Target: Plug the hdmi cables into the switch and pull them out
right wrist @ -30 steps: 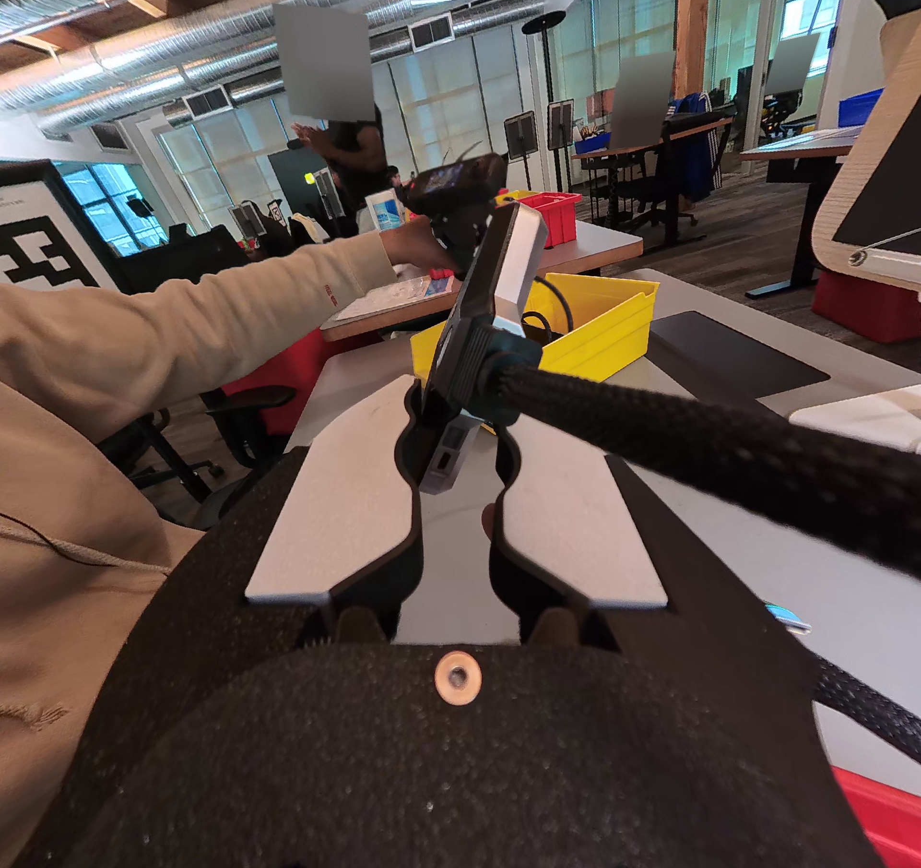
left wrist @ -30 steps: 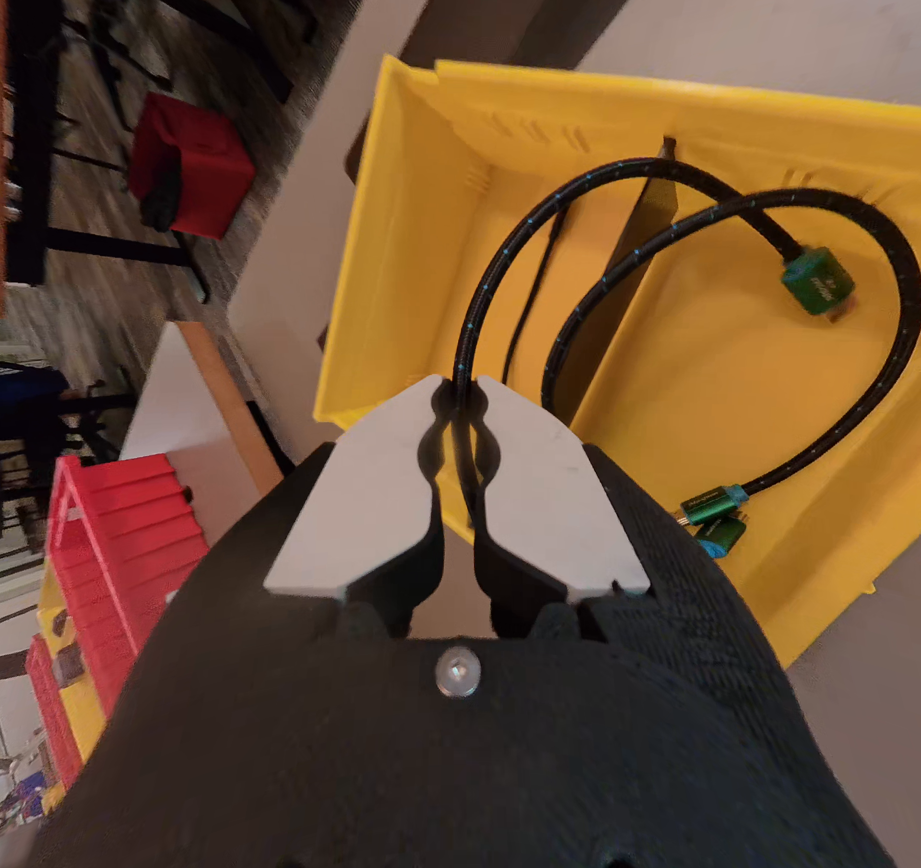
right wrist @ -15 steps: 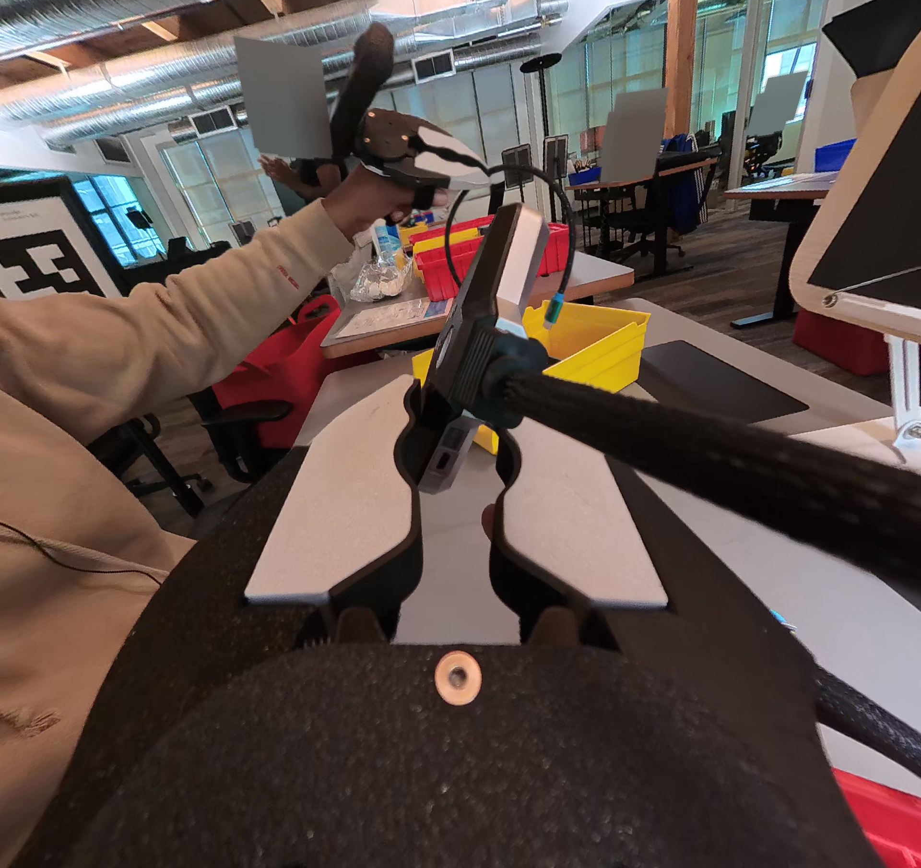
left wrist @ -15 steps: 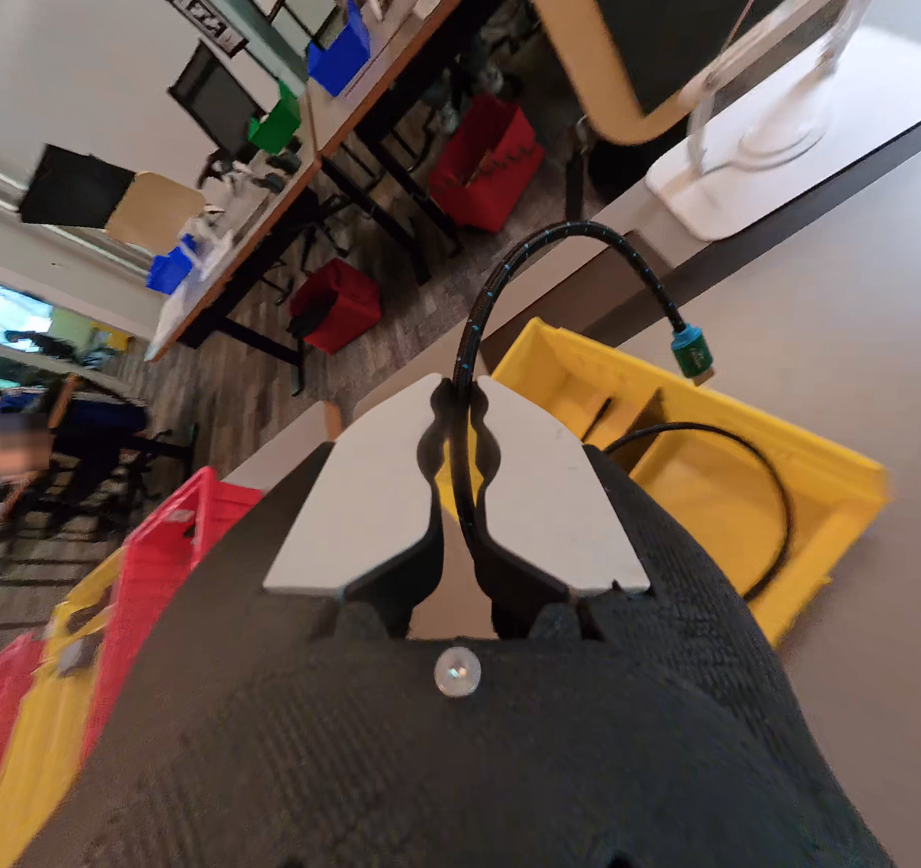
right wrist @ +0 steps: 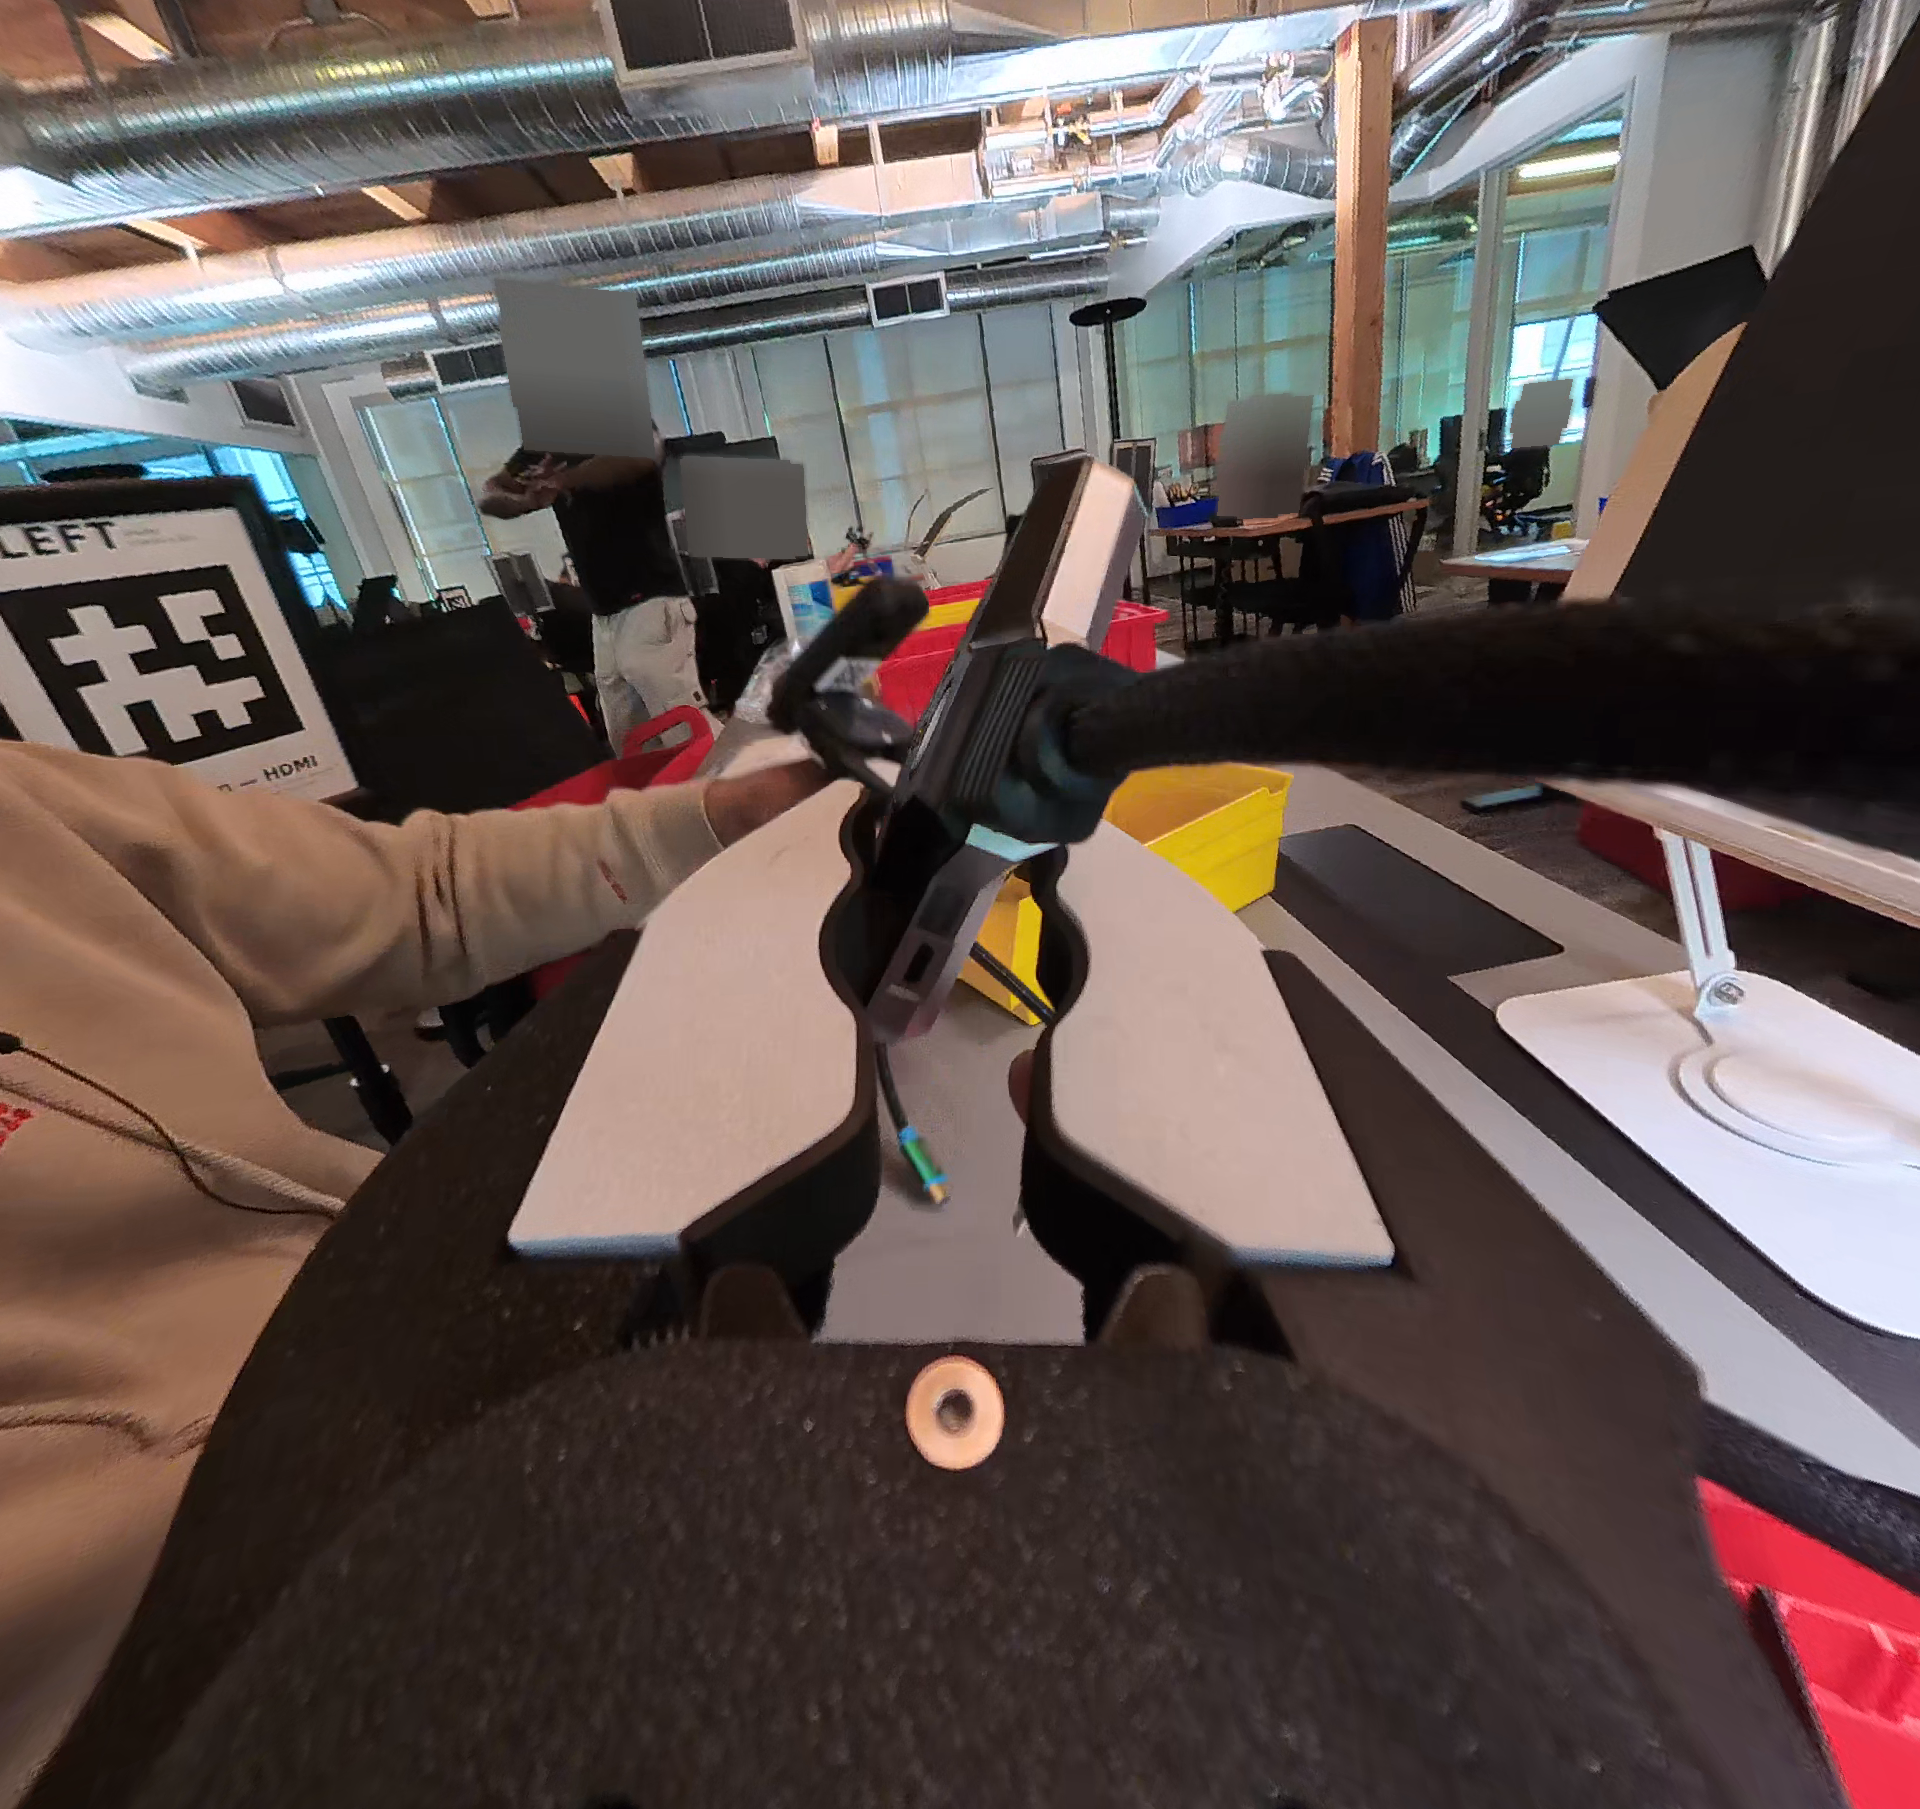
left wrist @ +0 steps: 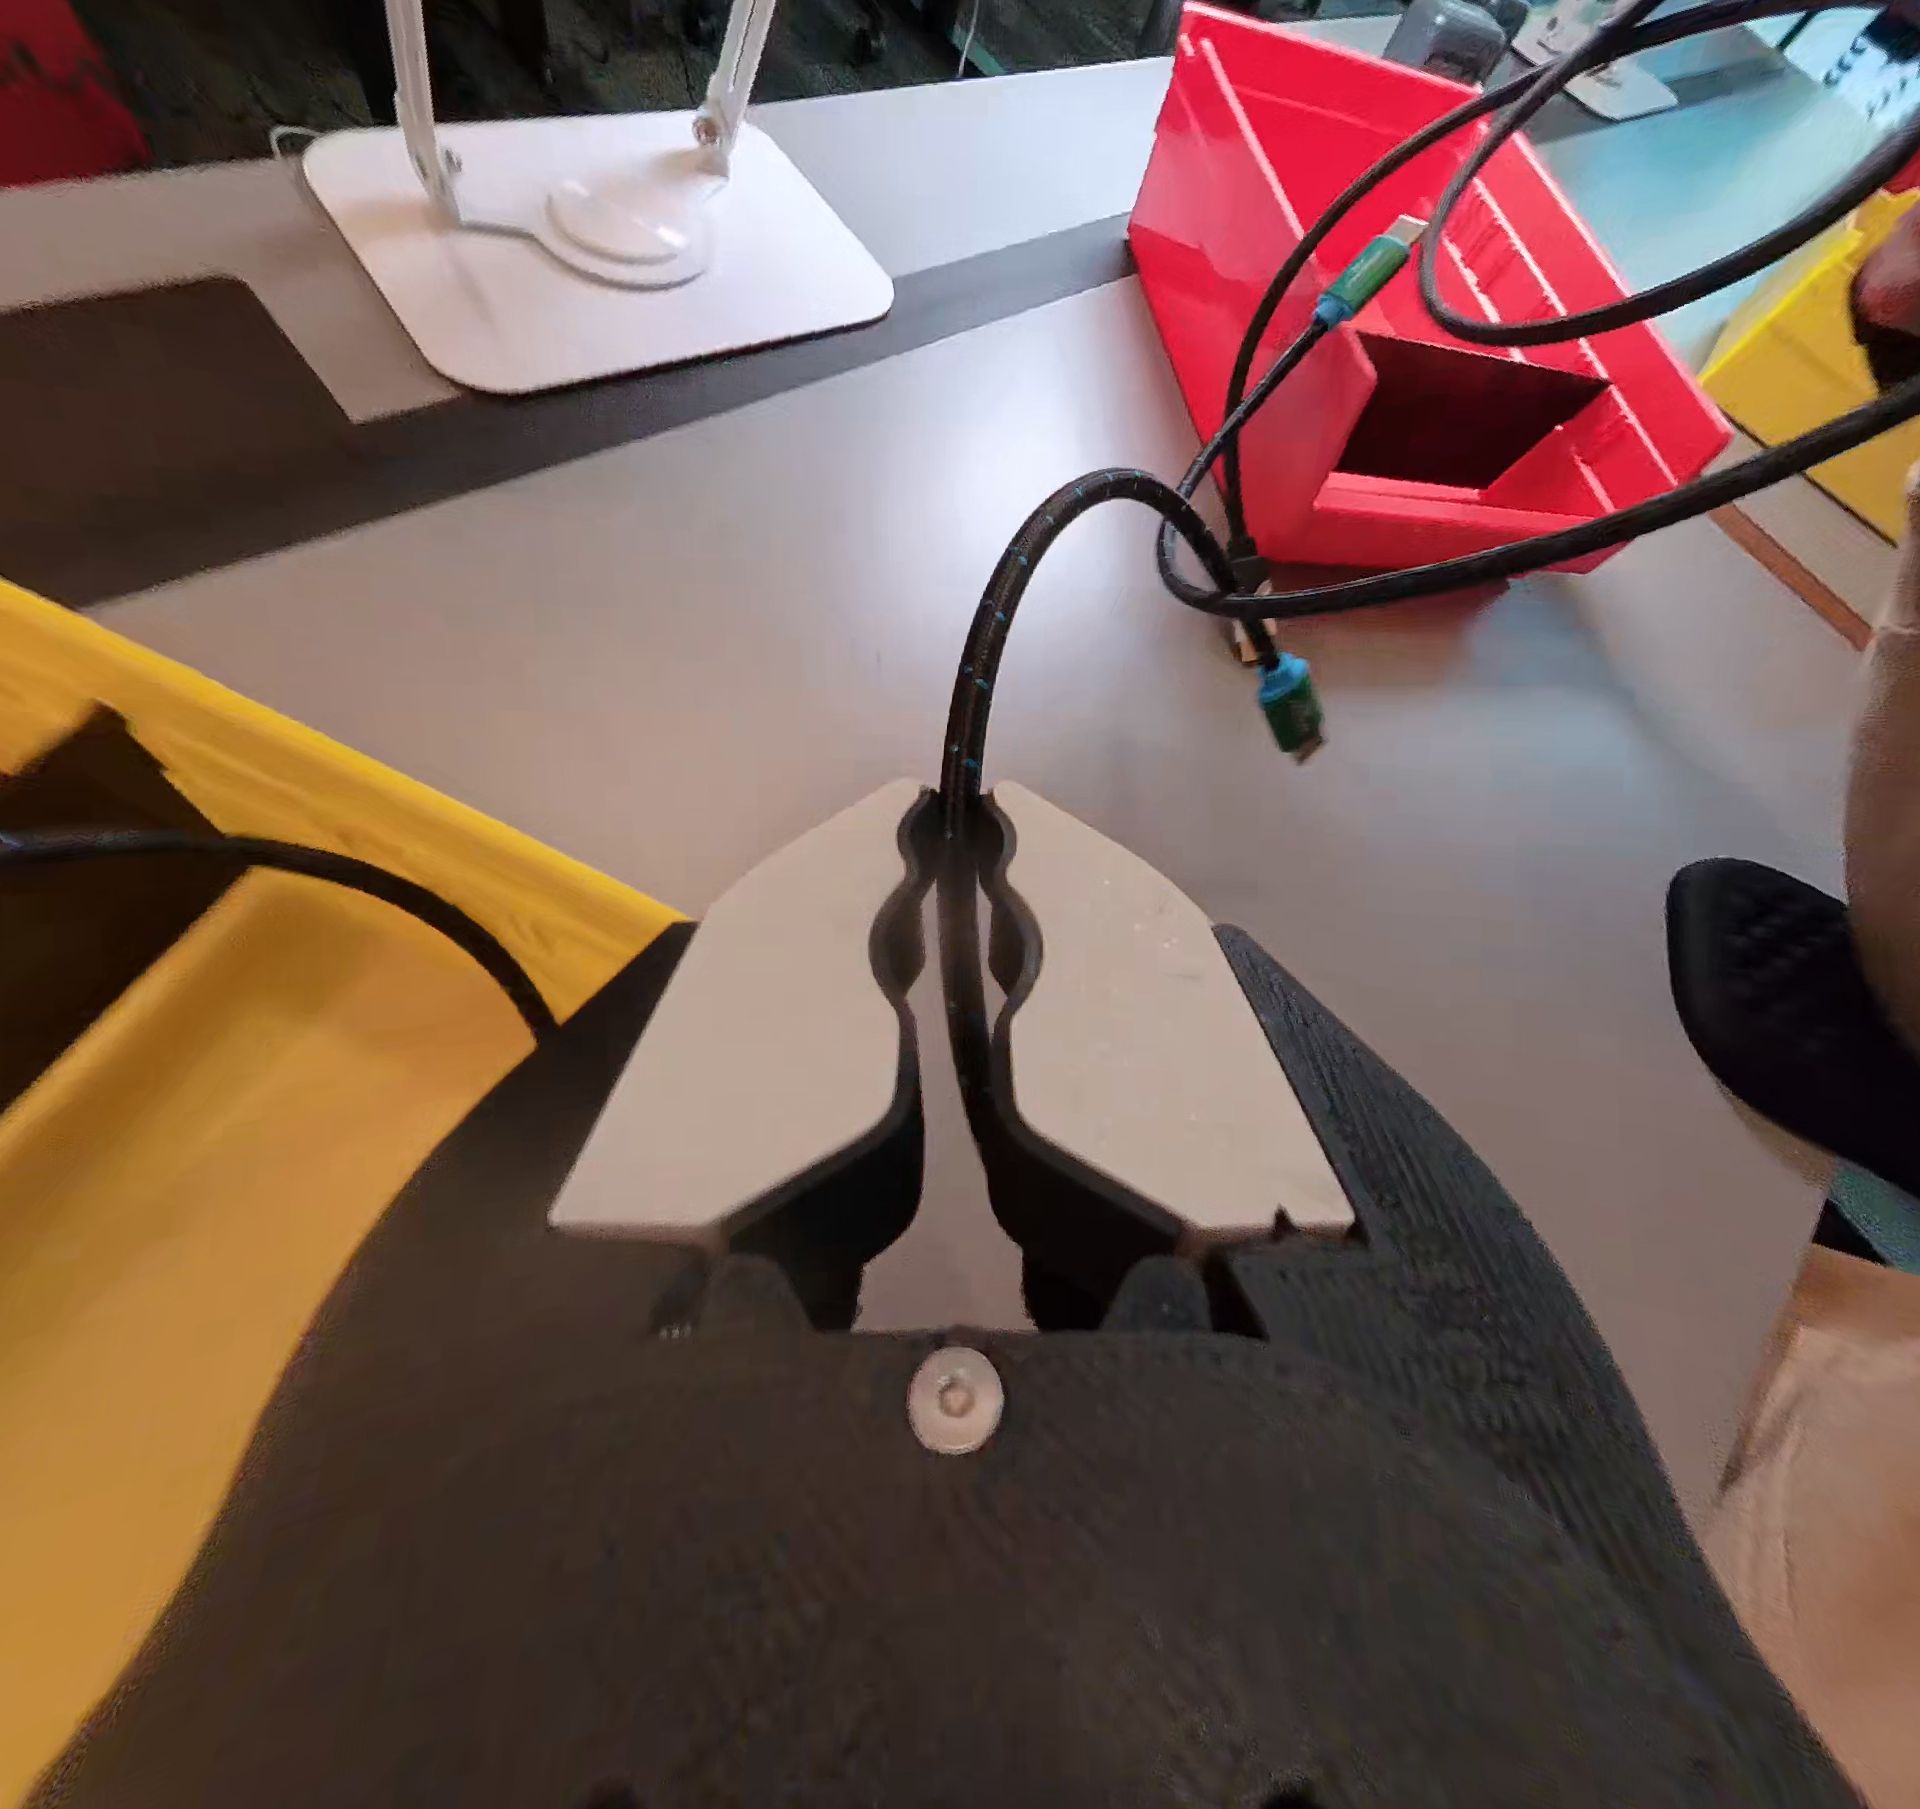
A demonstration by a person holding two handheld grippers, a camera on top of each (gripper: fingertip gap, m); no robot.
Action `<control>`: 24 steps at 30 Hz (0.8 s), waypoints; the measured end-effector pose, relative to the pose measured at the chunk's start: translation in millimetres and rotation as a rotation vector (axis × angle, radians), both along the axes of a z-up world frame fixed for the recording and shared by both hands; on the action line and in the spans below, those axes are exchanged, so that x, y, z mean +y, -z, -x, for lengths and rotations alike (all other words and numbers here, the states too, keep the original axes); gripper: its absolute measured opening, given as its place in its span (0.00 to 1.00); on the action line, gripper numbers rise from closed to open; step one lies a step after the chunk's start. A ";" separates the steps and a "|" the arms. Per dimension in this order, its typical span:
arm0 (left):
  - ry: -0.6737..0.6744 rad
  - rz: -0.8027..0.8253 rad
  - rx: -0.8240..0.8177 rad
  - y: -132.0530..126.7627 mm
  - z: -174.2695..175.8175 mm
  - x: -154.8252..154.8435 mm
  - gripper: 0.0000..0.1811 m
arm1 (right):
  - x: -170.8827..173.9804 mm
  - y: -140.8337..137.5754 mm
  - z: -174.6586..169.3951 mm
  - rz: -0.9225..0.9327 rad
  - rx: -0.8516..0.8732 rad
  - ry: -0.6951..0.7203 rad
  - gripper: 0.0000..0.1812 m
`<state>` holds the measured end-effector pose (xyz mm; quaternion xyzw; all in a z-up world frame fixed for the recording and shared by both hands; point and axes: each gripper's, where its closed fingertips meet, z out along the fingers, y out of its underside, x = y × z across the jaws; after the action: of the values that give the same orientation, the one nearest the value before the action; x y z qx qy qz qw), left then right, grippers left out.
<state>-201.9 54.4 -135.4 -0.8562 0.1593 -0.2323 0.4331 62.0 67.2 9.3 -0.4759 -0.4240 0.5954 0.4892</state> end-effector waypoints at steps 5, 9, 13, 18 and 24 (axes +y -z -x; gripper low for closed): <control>-0.063 0.026 -0.096 38.5 -1.1 0.3 0.04 | -2.3 -2.8 -3.3 0.005 0.029 -0.034 0.15; -0.105 -0.050 0.030 41.9 12.1 -3.6 0.11 | -1.3 -4.4 -2.7 0.025 0.054 -0.046 0.15; -0.045 -0.185 0.196 25.1 4.3 -19.0 0.13 | -0.3 -5.6 -2.1 0.030 0.067 -0.044 0.15; 0.308 -0.116 0.294 58.2 -64.8 -60.5 0.17 | -5.0 -9.6 -0.9 0.041 0.095 -0.078 0.15; 0.563 -0.082 0.463 110.3 -111.9 -69.4 0.20 | -9.6 -12.1 -0.3 0.031 0.100 -0.093 0.15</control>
<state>-90.0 -15.0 -245.8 -0.7908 0.4916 -0.1358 0.3384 62.3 57.6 21.4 -0.4329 -0.4115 0.6468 0.4743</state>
